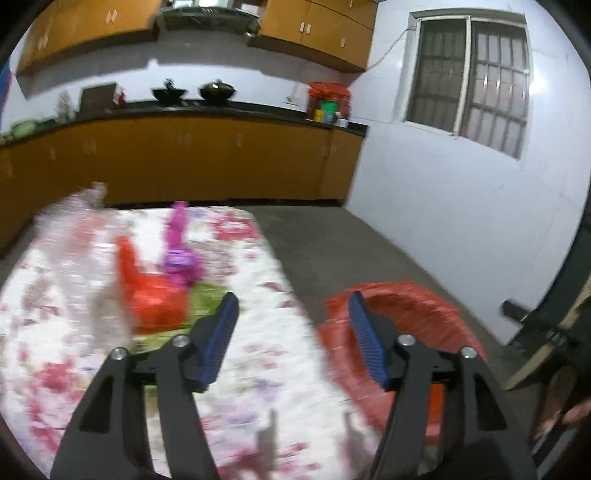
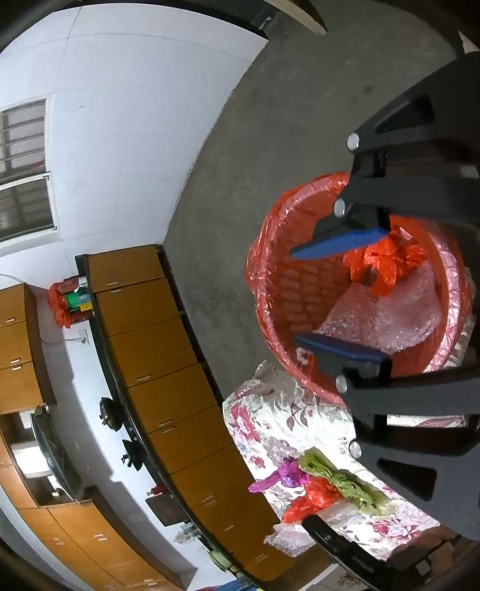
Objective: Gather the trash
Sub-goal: 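Carry bubble wrap and red bag over the basket and open both tools, then move both open tools back over the table toward the remaining trash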
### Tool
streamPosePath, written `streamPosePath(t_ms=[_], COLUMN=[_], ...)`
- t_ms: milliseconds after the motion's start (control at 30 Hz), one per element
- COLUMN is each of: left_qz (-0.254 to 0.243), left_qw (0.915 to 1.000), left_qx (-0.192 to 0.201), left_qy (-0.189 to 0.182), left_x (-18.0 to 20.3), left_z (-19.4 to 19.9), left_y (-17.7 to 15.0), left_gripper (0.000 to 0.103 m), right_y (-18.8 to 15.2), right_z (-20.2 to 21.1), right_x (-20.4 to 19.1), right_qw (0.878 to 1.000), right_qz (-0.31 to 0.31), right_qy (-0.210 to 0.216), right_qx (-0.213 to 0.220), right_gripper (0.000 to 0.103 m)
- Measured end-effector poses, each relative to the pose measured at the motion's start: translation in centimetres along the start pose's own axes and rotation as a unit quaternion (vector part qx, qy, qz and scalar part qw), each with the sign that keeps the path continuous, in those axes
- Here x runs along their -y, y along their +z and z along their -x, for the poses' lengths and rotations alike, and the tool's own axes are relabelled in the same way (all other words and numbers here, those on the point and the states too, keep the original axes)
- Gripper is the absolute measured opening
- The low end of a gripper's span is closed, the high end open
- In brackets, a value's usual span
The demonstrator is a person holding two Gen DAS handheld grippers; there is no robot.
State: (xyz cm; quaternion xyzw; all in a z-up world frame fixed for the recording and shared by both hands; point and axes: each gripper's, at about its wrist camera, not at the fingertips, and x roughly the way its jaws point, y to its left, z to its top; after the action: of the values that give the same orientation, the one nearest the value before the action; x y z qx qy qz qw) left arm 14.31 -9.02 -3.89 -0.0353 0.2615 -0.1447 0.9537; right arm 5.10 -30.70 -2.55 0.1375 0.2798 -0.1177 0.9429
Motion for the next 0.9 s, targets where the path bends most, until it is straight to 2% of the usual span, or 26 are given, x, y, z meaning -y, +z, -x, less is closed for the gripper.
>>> streamPosePath(t_ms=[167, 467, 567, 667, 900], left_qz=[-0.003, 0.064, 0.081, 0.088, 0.108], left_qw=[0.9977, 0.9843, 0.9809, 0.9806, 0.9817], left_qx=[0.001, -0.009, -0.008, -0.007, -0.019], left_qy=[0.067, 0.164, 0.177, 0.175, 0.156], left_x=[-4.0, -13.2, -15.2, -15.9, -17.3], left_z=[1.9, 4.4, 4.8, 4.4, 0.6], left_y=[-1.5, -3.1, -3.2, -2.6, 0.2], left_gripper=[0.075, 0.078, 0.078, 0.078, 0.078], right_y=[-0.7, -1.7, -2.3, -3.0, -4.4], right_z=[0.0, -1.1, -1.6, -2.3, -6.2], right_x=[-3.0, -9.6, -12.0, -14.5, -20.1], right_qw=[0.999, 0.995, 0.992, 0.988, 0.98], right_qz=[0.038, 0.08, 0.094, 0.109, 0.108], right_qy=[0.011, 0.065, 0.084, 0.1, 0.146], right_qx=[0.001, -0.017, -0.029, -0.039, -0.083], right_gripper=[0.052, 0.052, 0.052, 0.052, 0.052])
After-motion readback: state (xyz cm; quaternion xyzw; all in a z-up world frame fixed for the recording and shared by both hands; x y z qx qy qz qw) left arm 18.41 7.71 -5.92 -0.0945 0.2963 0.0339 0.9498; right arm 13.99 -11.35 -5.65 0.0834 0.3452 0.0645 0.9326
